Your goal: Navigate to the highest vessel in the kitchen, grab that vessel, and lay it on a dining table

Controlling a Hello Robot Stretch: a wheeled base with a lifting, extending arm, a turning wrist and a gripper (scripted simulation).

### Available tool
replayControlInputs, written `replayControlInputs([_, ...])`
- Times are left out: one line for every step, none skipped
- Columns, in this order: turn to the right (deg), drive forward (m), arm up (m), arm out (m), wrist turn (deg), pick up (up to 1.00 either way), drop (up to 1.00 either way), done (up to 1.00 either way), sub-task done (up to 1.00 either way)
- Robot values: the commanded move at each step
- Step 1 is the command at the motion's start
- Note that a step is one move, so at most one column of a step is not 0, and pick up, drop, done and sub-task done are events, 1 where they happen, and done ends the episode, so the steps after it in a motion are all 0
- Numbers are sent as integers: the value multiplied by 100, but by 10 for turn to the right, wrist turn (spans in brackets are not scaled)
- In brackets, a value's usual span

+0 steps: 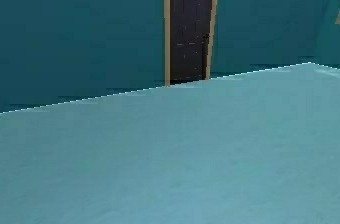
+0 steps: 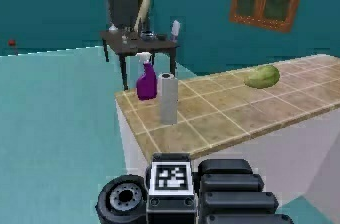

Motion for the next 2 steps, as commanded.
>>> replayControlInputs([-120, 0, 0, 0, 0, 0, 0, 0, 0])
replayControlInputs([0, 10, 0, 0, 0, 0, 0, 0, 0])
